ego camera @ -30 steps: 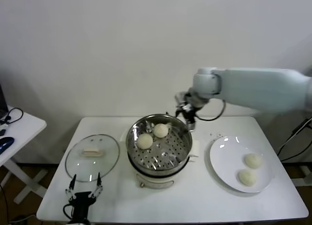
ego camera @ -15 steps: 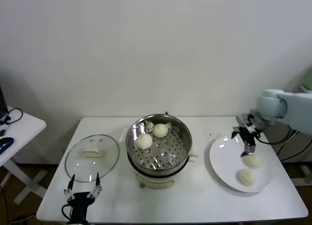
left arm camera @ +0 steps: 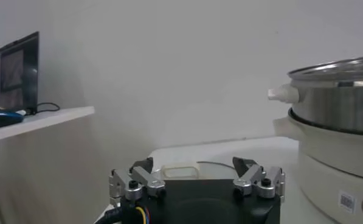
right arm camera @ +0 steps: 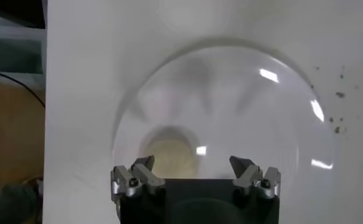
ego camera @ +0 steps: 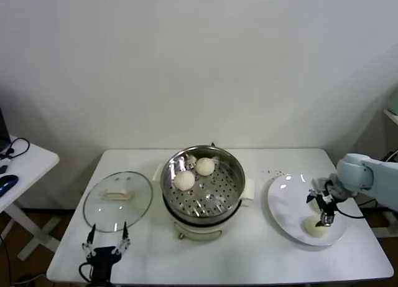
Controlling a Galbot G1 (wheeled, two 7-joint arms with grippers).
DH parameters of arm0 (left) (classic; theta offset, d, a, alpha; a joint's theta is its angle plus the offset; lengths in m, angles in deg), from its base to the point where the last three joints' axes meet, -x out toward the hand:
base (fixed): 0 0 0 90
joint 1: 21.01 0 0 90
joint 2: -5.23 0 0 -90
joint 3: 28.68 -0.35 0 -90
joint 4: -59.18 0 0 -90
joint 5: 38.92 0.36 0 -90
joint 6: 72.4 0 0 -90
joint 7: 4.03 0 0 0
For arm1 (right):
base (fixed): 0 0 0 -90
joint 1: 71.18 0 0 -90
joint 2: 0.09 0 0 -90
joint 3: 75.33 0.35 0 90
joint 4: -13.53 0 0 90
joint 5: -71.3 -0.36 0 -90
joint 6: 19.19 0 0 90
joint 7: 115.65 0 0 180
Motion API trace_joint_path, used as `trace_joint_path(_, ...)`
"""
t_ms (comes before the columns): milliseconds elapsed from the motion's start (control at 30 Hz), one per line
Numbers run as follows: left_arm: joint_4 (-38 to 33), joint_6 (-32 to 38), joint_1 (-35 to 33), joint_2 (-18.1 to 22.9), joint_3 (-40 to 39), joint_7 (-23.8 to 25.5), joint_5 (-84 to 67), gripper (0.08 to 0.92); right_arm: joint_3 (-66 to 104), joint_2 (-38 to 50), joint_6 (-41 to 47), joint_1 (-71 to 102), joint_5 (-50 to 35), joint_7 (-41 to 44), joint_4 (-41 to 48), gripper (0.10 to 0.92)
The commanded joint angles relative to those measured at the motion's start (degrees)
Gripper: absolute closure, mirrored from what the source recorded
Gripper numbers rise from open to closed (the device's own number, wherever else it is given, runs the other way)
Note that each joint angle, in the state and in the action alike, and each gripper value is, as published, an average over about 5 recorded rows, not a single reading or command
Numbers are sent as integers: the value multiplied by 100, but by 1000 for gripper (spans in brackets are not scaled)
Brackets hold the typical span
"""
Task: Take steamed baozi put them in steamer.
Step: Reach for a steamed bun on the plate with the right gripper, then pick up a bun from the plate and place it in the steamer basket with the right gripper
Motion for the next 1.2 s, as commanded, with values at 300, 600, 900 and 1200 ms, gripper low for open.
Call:
trace_joint_path(300,7,-23,-3,-7,-31,3,56,177,970,310,107,1262,449,-187,117,203)
trace_joint_path(600,20,-25,-11,-24,-47,6,81,177,1438,332,135,1679,536,-187,122,213)
trace_joint_path(900,21,-38,11,-23,-68,1,80,177,1441,324,99,1437,578,-153,68,352)
trace_joint_path(1200,36,-41,4,5,-77,-6,136,177,-428,2,-341,-1318,140,62,-366,396)
